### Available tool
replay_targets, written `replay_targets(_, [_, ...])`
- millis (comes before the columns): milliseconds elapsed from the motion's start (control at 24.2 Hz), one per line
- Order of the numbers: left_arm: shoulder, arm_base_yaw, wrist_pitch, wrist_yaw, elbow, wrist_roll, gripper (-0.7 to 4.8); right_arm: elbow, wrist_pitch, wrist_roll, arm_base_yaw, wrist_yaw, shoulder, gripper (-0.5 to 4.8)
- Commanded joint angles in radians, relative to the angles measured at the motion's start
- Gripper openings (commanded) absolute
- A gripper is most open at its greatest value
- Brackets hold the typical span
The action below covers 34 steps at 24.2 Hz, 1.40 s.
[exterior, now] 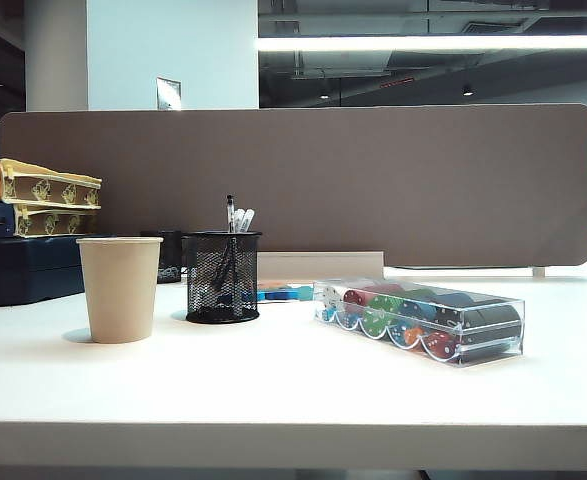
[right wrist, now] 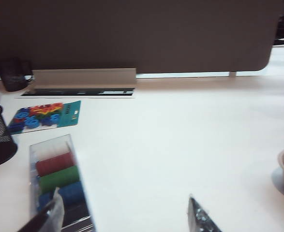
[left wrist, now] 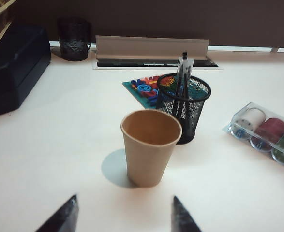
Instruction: Pick up one pen and put it in the pen container.
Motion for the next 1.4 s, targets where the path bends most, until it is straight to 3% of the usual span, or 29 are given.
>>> replay_targets(41, [0.000,0.002,0.035,-0.024,-0.020,0.007,2.38,-0.015,0.019,0.014,0.002,0.025,-0.005,3.28])
replay_targets(165, [0.000,0.002,0.129,-0.047,-0.069,0.007,2.38,-0.087,0.112,0.016,0.002,0.025,-0.005,3.27])
replay_targets(330, [0.001,0.002,0.130,-0.048,-0.085,0.039,2.38,-0.152,0.183,0.015,0.002,0.043,-0.005,3.27])
replay_targets(1403, [0.001,0.002,0.193,-0.071,-0.180,0.053,2.38,-0.254,0.190,0.001,0.002,0.043,-0.005,3.25])
